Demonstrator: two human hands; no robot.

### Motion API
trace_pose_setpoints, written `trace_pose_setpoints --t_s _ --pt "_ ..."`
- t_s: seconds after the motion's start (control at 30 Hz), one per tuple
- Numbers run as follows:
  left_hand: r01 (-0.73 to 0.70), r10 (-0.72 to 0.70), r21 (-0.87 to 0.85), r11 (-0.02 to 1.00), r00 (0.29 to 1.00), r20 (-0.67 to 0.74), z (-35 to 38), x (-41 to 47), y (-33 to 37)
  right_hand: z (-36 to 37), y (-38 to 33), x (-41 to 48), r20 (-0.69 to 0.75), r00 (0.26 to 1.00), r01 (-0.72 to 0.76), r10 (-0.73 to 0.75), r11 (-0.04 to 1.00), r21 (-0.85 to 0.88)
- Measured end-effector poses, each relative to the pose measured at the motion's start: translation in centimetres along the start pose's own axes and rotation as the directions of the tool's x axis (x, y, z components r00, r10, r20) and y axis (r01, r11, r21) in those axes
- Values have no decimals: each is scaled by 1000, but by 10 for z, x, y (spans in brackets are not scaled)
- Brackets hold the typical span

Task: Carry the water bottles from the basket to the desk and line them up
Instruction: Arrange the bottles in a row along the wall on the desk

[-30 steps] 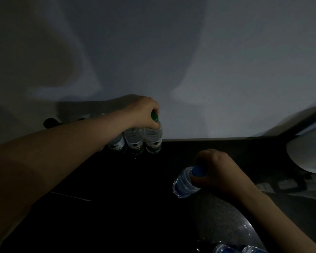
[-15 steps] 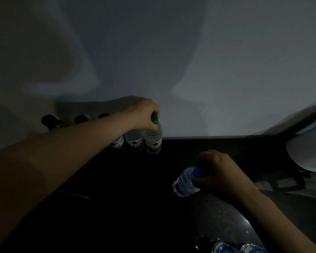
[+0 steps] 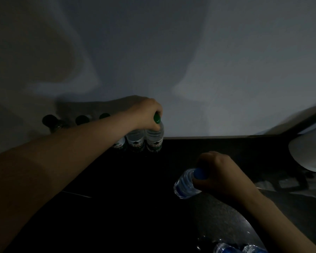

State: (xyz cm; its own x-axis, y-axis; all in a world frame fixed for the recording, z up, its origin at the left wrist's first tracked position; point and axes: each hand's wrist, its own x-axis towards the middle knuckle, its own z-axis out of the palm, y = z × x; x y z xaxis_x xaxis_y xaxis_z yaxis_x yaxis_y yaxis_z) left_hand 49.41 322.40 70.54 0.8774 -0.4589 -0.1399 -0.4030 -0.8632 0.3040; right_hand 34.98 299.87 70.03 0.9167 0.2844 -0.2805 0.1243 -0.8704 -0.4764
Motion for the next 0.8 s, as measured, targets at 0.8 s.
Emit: trace_pose_setpoints --t_s 0.8 --pt "-5 4 38 999 1000 22 4 2 6 -50 -17 96 -234 972 -73 27 979 -191"
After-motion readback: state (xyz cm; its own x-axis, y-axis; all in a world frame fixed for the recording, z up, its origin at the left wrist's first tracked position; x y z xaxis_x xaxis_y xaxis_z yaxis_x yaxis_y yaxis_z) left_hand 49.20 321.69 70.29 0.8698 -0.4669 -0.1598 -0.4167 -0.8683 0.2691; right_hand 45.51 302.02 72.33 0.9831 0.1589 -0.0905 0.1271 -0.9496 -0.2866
